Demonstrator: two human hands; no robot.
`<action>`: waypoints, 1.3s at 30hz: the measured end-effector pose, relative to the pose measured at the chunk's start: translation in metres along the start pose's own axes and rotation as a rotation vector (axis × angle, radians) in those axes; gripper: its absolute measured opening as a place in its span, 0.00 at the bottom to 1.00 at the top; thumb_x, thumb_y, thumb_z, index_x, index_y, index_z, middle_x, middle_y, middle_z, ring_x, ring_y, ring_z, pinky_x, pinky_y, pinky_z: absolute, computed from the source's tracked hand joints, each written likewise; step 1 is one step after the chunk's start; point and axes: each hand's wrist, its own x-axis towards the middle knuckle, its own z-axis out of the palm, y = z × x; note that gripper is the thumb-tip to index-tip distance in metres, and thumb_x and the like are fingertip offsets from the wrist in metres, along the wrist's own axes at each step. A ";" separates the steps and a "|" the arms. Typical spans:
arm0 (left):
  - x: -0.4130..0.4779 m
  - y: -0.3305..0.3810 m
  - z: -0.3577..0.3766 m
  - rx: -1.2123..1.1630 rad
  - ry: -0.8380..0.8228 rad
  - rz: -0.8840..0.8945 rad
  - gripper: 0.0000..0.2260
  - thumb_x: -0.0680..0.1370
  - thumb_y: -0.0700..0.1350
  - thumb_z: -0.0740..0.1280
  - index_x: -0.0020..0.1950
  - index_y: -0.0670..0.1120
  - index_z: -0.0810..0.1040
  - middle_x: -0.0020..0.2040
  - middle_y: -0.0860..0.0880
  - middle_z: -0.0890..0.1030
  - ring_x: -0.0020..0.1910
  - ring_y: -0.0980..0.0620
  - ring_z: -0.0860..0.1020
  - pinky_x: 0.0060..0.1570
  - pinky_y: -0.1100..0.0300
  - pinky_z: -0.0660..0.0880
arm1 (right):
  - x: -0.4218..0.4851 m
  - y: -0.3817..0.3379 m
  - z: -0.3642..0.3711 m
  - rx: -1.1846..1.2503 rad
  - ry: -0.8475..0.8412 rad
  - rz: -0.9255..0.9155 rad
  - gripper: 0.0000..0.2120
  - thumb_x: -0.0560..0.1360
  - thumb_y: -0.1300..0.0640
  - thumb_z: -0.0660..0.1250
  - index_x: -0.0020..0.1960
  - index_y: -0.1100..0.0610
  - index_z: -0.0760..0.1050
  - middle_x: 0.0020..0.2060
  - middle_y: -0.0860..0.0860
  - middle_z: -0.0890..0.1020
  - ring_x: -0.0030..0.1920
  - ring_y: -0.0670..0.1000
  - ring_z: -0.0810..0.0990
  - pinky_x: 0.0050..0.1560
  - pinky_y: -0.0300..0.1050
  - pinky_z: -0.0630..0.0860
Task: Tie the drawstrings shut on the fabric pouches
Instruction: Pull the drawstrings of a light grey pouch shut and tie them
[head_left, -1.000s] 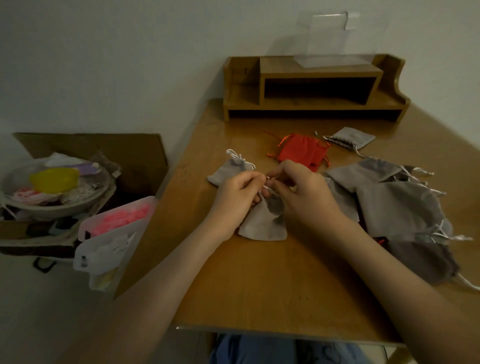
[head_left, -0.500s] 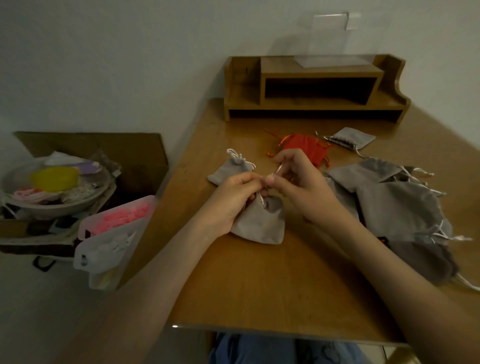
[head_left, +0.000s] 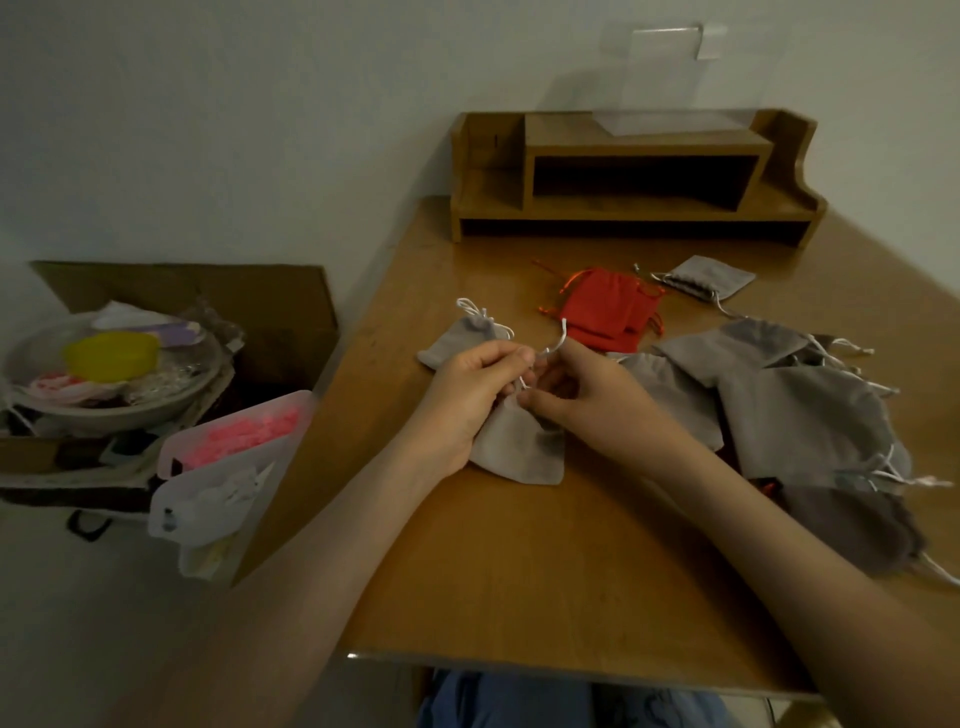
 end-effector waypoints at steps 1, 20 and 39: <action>0.000 0.000 0.000 -0.005 0.001 -0.008 0.09 0.79 0.44 0.64 0.40 0.46 0.80 0.30 0.53 0.72 0.30 0.60 0.70 0.34 0.66 0.69 | 0.000 -0.001 0.000 -0.019 0.014 -0.006 0.09 0.73 0.60 0.71 0.51 0.59 0.74 0.41 0.52 0.80 0.39 0.46 0.79 0.39 0.37 0.75; -0.003 0.001 0.001 0.067 0.072 0.030 0.08 0.80 0.48 0.64 0.47 0.49 0.82 0.27 0.57 0.74 0.29 0.60 0.72 0.33 0.63 0.68 | 0.000 -0.008 -0.005 0.256 -0.009 0.113 0.04 0.78 0.58 0.65 0.45 0.54 0.77 0.42 0.57 0.81 0.39 0.43 0.77 0.39 0.34 0.72; -0.009 0.009 0.004 0.032 0.069 0.049 0.12 0.80 0.46 0.63 0.52 0.40 0.81 0.51 0.34 0.80 0.48 0.41 0.79 0.53 0.47 0.76 | -0.003 -0.013 -0.005 0.328 -0.018 0.206 0.12 0.79 0.56 0.63 0.53 0.64 0.79 0.49 0.61 0.81 0.46 0.52 0.78 0.47 0.46 0.73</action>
